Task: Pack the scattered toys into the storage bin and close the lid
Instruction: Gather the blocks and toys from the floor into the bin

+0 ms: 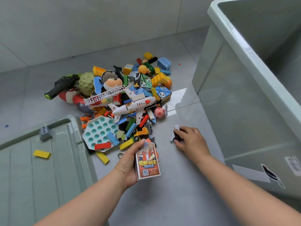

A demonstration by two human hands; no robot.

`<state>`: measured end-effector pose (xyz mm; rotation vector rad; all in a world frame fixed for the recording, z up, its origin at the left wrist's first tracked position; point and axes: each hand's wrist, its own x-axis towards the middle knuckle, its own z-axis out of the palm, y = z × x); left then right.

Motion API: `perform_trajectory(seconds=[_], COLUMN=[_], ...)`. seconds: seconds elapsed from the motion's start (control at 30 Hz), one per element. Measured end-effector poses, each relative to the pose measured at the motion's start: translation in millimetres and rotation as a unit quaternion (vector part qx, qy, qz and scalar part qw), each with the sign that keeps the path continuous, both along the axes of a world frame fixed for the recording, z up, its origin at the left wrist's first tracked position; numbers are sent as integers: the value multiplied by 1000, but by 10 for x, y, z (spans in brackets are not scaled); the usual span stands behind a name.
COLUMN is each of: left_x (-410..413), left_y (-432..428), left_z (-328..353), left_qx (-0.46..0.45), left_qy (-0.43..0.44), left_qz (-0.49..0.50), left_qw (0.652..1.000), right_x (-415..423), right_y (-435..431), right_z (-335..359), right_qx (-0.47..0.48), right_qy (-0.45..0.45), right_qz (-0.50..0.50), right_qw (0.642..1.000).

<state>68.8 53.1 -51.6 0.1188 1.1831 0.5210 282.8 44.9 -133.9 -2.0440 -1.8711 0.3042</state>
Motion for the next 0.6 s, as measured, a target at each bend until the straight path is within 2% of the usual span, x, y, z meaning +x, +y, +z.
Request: perform_trajectory(seconds=[0.07,0.13,0.23,0.3,0.33,0.4,0.47,0.6], left_x=[-19,-3,109,245,325,508,719,1261], left_y=[1,29,114,193,231,277,265,86], left_z=[2,42,234,492,658,1044,1458,2294], left_qx=[3,11,42,84,105,143,180,275], left_qy=[1,-7,-33,-73,-111,-182,-220,-258], left_qz=[10,25,26,11,0,-43,-84,-159], left_qw=[1000,1000,998,994,988,972,955,912], right_x=[-38,-112,-367,-520,-567,-592,-548,-185], right_y=[18,-19,-169,-305,-369,-465,-516,-638], right_z=[69,271,860,1256,1448,1792,2140,2867], right_qx=[-35,-10,57,91,110,146,194,308], right_qy=[152,318,504,563,551,474,400,325], right_qz=[-98,-183,-185,-137,-117,-100,-98,-120], right_qw=[983,930,841,810,819,862,890,886])
